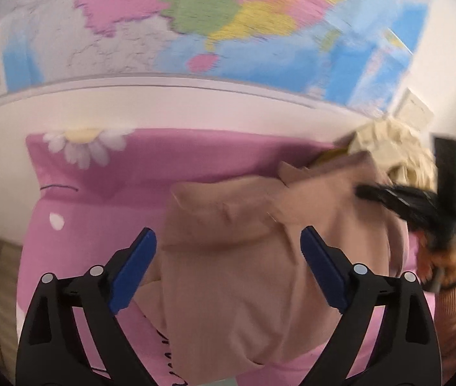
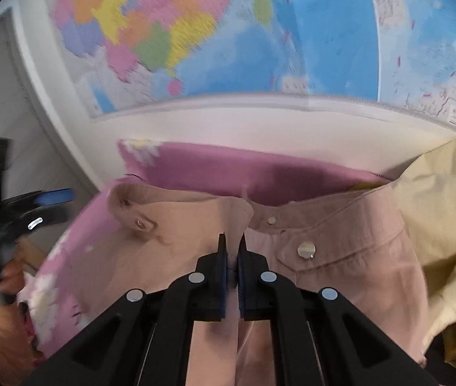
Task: Fold large clothes
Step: 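Lay the held hem over the jacket body and open both grippers, then smooth the folded jacket flat with both open grippers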
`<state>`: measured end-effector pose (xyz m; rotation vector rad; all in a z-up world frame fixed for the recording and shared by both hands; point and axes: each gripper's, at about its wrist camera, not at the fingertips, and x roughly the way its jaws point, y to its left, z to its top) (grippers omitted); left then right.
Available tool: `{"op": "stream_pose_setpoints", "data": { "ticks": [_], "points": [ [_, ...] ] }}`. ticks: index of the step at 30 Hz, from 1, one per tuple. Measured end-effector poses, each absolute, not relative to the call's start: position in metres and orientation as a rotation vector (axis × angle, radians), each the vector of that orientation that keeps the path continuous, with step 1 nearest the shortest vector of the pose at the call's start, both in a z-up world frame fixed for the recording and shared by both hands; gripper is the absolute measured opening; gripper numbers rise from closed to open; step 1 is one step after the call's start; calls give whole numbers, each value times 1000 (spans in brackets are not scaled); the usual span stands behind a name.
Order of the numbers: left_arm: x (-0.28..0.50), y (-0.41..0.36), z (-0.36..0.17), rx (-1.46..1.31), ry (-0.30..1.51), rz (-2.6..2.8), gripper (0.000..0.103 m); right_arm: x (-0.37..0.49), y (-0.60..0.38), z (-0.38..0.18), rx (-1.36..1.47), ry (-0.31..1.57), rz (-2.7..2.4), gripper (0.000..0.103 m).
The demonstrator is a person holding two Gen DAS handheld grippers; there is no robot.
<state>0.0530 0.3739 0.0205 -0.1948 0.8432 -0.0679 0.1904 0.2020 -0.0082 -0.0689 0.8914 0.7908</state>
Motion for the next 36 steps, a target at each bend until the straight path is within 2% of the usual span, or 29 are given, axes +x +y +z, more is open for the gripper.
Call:
{"op": "stream_pose_setpoints", "data": {
  "ticks": [1, 4, 5, 6, 8, 10, 14, 16, 18, 19, 23, 27, 31, 33, 35, 36],
  "points": [
    [57, 368, 15, -175, 859, -83, 90, 197, 211, -21, -89, 929, 780, 7],
    [74, 347, -19, -113, 970, -88, 89, 210, 229, -56, -149, 1014, 709, 24],
    [80, 344, -29, -100, 1000, -76, 83, 211, 225, -61, -139, 1027, 702, 34],
    [88, 341, -43, -83, 1039, -47, 77, 210, 220, -59, -118, 1017, 699, 37],
    [98, 341, -58, -74, 1077, -24, 75, 198, 205, -44, -91, 966, 729, 53],
    [103, 347, -67, -98, 1090, -24, 75, 180, 180, -19, -113, 851, 697, 56],
    [107, 355, -68, -119, 1082, -16, 75, 166, 141, 1, -163, 745, 547, 78],
    [110, 356, -69, -113, 1082, 0, 75, 172, 139, -12, -217, 802, 499, 78],
    [113, 361, -72, -119, 1086, 7, 76, 178, 138, -28, -248, 839, 491, 53],
    [112, 359, -72, -118, 1087, 14, 76, 181, 140, -36, -293, 851, 451, 23],
    [113, 361, -77, -118, 1093, 43, 72, 189, 107, -30, -77, 886, 502, 4],
    [115, 375, -81, -130, 1097, 74, 67, 191, 43, -31, 224, 928, 522, 3],
    [120, 383, -86, -158, 1105, 89, 67, 198, 37, -66, 316, 1052, 540, 5],
    [119, 380, -84, -166, 1100, 97, 67, 199, 34, -73, 376, 1073, 547, 12],
    [109, 380, -77, -177, 1079, 107, 66, 196, 29, -65, 428, 1050, 576, 31],
    [100, 383, -72, -187, 1059, 106, 66, 193, 28, -61, 436, 1038, 589, 36]
  ]
}}
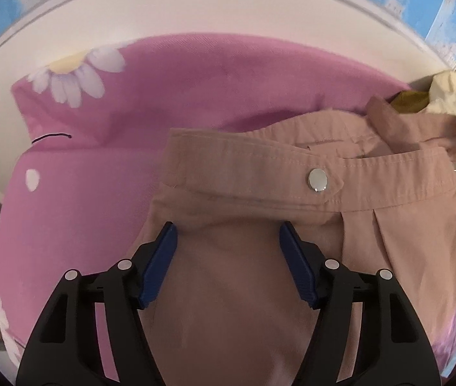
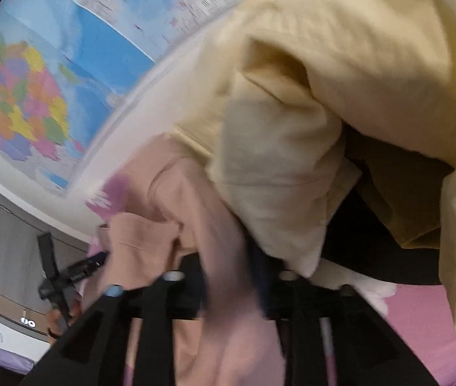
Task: Fold large clothes
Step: 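Smooth the folded jacket flat with both open grippers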
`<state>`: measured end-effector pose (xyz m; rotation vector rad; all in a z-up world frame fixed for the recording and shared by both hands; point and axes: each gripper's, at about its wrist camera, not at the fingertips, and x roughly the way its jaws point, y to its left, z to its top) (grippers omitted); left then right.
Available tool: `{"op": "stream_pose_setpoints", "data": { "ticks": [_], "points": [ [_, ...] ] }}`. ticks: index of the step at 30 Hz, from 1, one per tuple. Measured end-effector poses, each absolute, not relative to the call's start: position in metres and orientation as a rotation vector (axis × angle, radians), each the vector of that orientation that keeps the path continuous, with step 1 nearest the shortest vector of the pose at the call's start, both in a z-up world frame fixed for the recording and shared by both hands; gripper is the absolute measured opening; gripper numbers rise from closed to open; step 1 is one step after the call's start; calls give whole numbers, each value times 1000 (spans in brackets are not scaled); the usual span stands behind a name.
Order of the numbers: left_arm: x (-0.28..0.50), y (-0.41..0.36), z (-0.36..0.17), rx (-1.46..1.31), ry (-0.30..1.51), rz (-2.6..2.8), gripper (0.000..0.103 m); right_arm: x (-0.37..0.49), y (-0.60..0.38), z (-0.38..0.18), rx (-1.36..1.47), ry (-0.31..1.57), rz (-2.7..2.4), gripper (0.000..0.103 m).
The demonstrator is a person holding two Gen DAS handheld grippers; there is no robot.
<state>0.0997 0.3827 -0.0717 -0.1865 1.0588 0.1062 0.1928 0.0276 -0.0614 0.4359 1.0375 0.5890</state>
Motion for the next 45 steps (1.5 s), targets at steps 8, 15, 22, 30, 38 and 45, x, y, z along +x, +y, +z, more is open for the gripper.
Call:
{"op": "stream_pose_setpoints", "data": {
  "ticks": [8, 15, 22, 30, 38, 45],
  "points": [
    [17, 388, -35, -206, 940, 129, 70, 140, 39, -25, 304, 920, 593, 54],
    [-13, 362, -32, -168, 897, 107, 74, 105, 66, -7, 101, 804, 622, 54],
    [2, 350, -58, -145, 942, 111, 74, 137, 85, -54, 31, 907, 566, 45],
    [0, 349, -58, -136, 933, 141, 77, 133, 69, -52, 123, 920, 597, 43],
    [-3, 342, -55, -111, 917, 176, 76, 87, 118, -31, 15, 862, 783, 48],
    [-6, 336, -55, -74, 908, 204, 77, 102, 133, -74, 37, 974, 768, 48]
  ]
}}
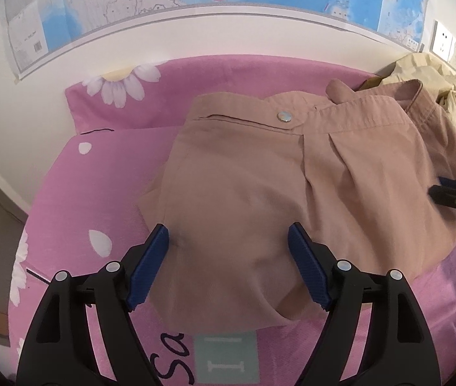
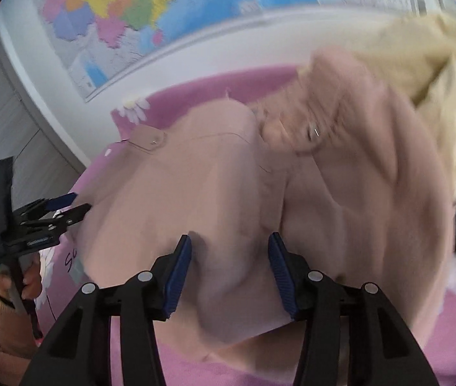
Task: Fold large clothes
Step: 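Smooth the folded jacket flat with both open grippers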
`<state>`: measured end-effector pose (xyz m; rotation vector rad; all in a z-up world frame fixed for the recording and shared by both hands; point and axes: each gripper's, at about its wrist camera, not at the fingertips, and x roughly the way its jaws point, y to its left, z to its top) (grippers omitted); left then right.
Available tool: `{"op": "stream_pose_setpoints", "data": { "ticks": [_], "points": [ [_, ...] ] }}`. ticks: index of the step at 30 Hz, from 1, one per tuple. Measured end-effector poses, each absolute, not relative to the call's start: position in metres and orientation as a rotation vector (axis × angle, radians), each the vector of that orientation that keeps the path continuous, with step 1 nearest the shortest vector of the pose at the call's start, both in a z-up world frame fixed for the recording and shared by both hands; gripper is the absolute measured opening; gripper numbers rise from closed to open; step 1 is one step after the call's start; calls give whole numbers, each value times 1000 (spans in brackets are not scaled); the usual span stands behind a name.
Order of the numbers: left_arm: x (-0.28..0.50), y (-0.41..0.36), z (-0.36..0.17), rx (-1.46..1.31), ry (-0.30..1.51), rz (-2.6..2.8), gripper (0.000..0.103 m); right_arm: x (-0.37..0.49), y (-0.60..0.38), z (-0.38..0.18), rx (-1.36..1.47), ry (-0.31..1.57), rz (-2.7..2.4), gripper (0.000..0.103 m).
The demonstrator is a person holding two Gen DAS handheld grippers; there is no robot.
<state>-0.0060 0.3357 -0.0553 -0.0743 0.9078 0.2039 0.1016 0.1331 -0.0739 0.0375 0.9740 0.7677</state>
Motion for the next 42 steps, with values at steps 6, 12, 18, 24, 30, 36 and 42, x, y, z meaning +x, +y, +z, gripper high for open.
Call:
{"op": "stream_pose_setpoints", "data": {
  "ticks": [6, 12, 18, 24, 30, 36, 42],
  "points": [
    [-10, 332, -53, -50, 896, 225, 77, 102, 127, -74, 75, 979, 757, 47],
    [-19, 330, -51, -52, 885, 240, 77, 92, 110, -60, 99, 953, 756, 52],
    [-30, 326, -48, -61, 873, 242, 77, 76, 95, -49, 92, 921, 751, 53],
    [-34, 321, -55, -81, 888, 226, 77, 76, 88, -59, 109, 966, 722, 58],
    [-54, 324, -60, -167, 888, 179, 79, 70, 78, -59, 158, 970, 736, 60],
    [-76, 319, -73, -249, 930, 106, 79, 61, 59, -63, 218, 982, 742, 61],
    [-88, 316, -96, -311, 997, 72, 79, 50, 46, -63, 261, 991, 760, 63]
  ]
}}
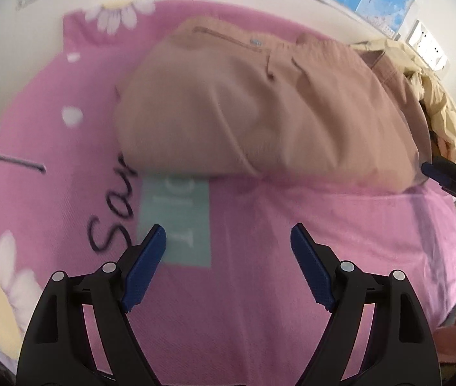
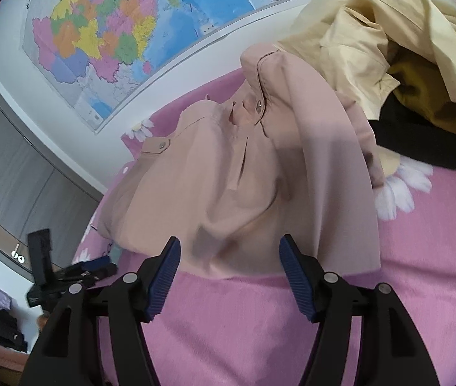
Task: Fold large clothes
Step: 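Smooth the folded jacket flat with both open grippers, then grasp the folded jacket edge with the left gripper while the right gripper grasps it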
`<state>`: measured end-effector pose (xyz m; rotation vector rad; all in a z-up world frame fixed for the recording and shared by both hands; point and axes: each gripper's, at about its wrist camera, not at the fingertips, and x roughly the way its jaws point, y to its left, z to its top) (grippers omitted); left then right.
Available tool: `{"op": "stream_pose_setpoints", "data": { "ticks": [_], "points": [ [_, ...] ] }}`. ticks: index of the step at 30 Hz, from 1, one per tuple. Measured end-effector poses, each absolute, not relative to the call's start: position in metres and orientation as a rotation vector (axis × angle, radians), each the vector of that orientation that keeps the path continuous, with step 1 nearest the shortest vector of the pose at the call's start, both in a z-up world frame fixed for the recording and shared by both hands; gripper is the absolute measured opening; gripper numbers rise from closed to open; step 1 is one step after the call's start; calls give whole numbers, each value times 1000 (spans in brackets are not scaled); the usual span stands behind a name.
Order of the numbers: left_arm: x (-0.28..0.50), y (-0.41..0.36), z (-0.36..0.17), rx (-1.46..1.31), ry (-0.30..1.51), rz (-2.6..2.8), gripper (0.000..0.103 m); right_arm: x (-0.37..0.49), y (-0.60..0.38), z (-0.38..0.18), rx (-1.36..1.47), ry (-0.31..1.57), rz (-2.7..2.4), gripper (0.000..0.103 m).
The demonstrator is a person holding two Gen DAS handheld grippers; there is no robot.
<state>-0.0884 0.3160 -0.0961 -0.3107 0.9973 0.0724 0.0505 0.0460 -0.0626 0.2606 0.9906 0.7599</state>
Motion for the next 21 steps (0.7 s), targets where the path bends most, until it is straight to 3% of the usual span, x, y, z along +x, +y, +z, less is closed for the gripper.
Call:
{"op": "stream_pose_setpoints", "data": {
  "ticks": [21],
  "points": [
    [-67, 294, -91, -311, 993, 34, 79, 37, 24, -110, 485, 1121, 763, 74]
  ]
}}
